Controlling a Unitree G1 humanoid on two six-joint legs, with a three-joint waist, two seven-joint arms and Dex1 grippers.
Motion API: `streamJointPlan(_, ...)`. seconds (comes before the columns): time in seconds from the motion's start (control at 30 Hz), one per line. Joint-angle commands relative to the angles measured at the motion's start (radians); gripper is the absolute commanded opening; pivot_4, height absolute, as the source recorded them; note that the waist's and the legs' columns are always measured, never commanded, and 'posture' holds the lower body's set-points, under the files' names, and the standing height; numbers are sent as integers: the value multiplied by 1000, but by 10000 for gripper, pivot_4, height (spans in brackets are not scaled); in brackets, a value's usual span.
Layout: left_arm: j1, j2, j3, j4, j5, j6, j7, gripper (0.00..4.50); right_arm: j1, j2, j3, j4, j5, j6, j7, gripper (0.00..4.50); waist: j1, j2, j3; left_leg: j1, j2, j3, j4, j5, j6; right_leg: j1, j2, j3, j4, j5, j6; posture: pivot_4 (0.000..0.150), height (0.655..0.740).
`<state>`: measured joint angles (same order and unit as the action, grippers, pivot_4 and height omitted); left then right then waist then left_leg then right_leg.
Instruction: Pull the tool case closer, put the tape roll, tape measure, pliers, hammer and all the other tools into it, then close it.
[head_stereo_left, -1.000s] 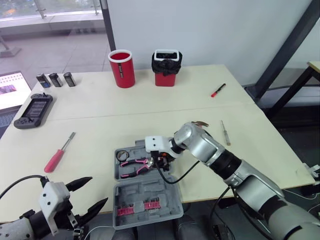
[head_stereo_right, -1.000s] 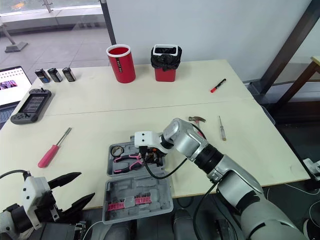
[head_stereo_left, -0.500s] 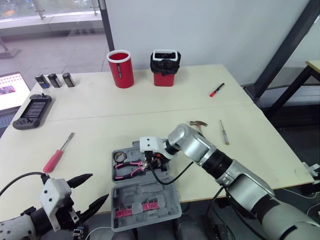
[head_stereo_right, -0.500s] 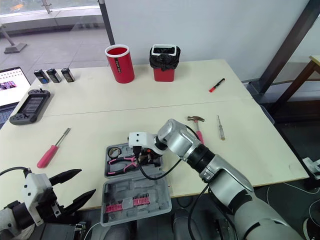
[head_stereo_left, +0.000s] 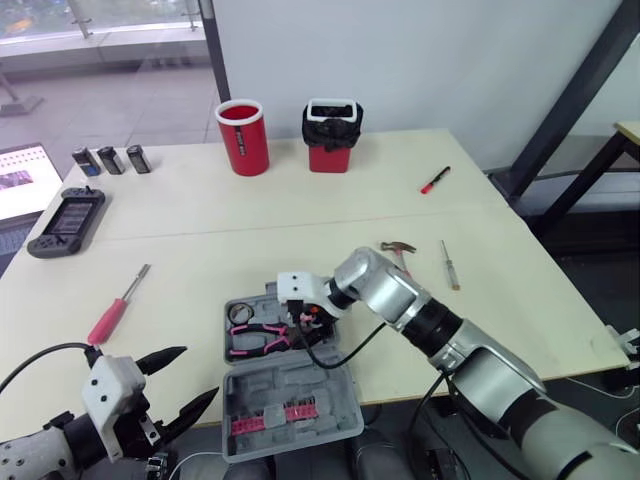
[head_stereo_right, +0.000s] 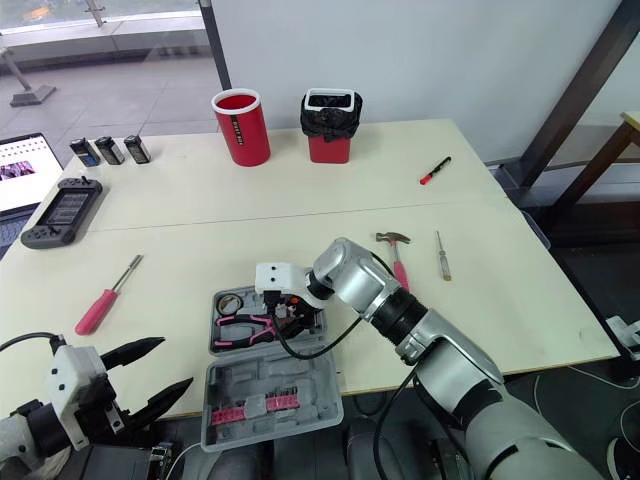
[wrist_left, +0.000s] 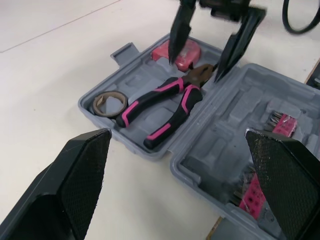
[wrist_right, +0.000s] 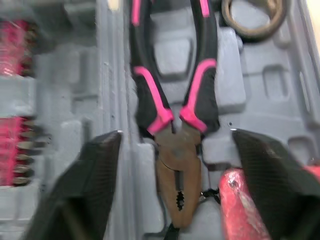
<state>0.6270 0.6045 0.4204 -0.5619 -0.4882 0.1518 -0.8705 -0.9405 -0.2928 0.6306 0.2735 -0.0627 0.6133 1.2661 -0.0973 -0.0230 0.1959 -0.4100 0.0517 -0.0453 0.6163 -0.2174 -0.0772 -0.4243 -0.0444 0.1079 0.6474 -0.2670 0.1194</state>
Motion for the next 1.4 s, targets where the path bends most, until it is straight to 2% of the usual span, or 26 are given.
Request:
streamJointPlan(0.03, 2, 8, 17, -6, -2, -6, -6, 45000, 6, -3, -118, -89, 84, -73, 3, 35460, 0, 0, 0, 0, 0, 0, 0, 0, 0, 0, 0, 0, 0, 0, 0, 1500, 7400)
streamJointPlan(0.1, -4, 11, 16, 5, -1, -8, -12, 45000, 62, 19, -192, -107, 117, -188, -65, 35460, 0, 0, 0, 0, 0, 0, 0, 0, 0, 0, 0, 0, 0, 0, 0, 1500, 7400)
streamJointPlan(0.2, -16, 15, 11, 16, -1, -8, -18, 45000, 132, 27, -207, -98, 88, -340, -139, 35460, -1, -1, -1, 0, 0, 0, 0, 0, 0, 0, 0, 0, 0, 0, 1, 1500, 7400)
streamJointPlan(0.23, -20, 17, 10, 20, -1, -8, -21, 45000, 137, 30, -201, -87, 94, -330, -127, 33037, -1, -1, -1, 0, 0, 0, 0, 0, 0, 0, 0, 0, 0, 0, 1, 1500, 7400)
streamJointPlan(0.3, -26, 19, 9, 26, -1, -8, -25, 45000, 142, 41, -195, -66, 128, -271, -89, 27634, -3, -1, 0, 0, 0, 0, 0, 0, 0, 0, 0, 0, 0, 0, 0, 1500, 7400)
streamJointPlan(0.47, -30, 30, 15, 37, -3, -9, -36, 45000, 158, 76, -186, 25, 101, -332, -135, 3074, -3, -1, 0, 1, 0, 0, 1, 0, 0, 0, 0, 0, 1, 0, 0, 1500, 7400)
streamJointPlan(0.5, -31, 31, 15, 38, -3, -9, -38, 45000, 162, 79, -179, 42, 94, -341, -139, 774, -3, -1, 0, 1, 0, 0, 1, 0, 0, 1, 0, 0, 1, 0, 0, 1500, 7400)
streamJointPlan(0.8, -30, 38, 19, 41, 2, -6, -47, 45000, 214, 82, -95, 143, 25, -376, -115, 774, 0, -1, -1, 1, 0, 0, 1, 0, 0, 1, 0, 0, 1, 0, 0, 1500, 7400)
streamJointPlan(1.0, -32, 48, 16, 43, 8, -4, -50, 45000, 238, 83, -10, 332, -96, -469, -155, 774, -7, -2, -3, 3, 0, 0, 1, 0, 0, 3, 1, 0, 1, 0, 0, 1500, 7400)
streamJointPlan(1.17, -25, 48, 16, 39, 9, -4, -49, 45000, 218, 108, -50, 351, -62, -489, -161, 774, -20, -7, -8, 23, 0, 0, -1, -1, -1, 18, -1, 0, -3, -2, -2, 1500, 7400)
streamJointPlan(1.3, -25, 44, 13, 40, 7, -5, -47, 45000, 204, 134, -140, 301, 38, -487, -131, 774, -28, -8, -8, 21, 0, 0, -2, -2, -4, 18, -2, 0, -6, -1, -3, 1500, 7400)
streamJointPlan(1.4, -29, 41, 6, 47, 12, -10, -48, 45000, 187, 152, -189, 302, 73, -489, -137, 774, -26, -8, -8, 13, 0, 0, -2, 0, -1, 14, -2, 0, -5, -1, -4, 1500, 7400)
